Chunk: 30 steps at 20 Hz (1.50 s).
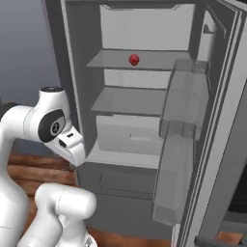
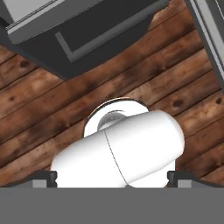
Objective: Place the cold items (bell pepper and corn) from the fridge in one tupperware on the dining counter. Place the warm items (kebab skewer and hot dog) in the stove area in another tupperware.
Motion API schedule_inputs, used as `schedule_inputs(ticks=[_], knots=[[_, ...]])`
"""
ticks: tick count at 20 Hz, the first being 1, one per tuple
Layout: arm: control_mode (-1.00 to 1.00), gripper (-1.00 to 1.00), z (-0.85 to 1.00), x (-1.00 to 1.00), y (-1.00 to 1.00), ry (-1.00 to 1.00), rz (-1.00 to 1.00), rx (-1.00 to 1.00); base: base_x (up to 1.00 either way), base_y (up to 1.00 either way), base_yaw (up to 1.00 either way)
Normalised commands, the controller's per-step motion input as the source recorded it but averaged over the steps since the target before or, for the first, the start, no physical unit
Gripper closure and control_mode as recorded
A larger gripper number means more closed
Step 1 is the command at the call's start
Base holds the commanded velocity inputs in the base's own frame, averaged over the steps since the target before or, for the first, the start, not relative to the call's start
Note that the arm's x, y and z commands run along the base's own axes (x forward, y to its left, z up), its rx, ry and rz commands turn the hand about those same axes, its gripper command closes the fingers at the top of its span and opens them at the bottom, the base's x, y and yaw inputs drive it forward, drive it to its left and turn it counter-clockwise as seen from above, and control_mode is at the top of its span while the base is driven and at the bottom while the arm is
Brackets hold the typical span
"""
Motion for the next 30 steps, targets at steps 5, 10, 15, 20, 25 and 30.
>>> schedule_inputs(ticks=[5, 10, 15, 20, 25, 30], knots=[[1.0, -1.0, 0.0, 0.0, 0.0, 0.0, 0.0, 0.0, 0.66, -0.24, -0.05], [1.0, -1.0, 0.0, 0.0, 0.0, 0.0, 0.0, 0.0, 0.63, -0.3, 0.0], [1.0, -1.0, 0.0, 0.0, 0.0, 0.0, 0.0, 0.0, 0.43, -0.4, 0.0], [-1.0, -1.0, 0.22, 0.27, -0.07, -0.34, 0.05, 0.03, 0.07, -0.06, 0.0], [-1.0, -1.0, 0.6, 0.17, 0.0, -0.99, 0.25, -0.01, 0.0, 0.0, 0.0], [-1.0, -1.0, 0.52, 0.08, 0.0, -0.94, 0.13, -0.02, 0.0, 0.0, 0.0]])
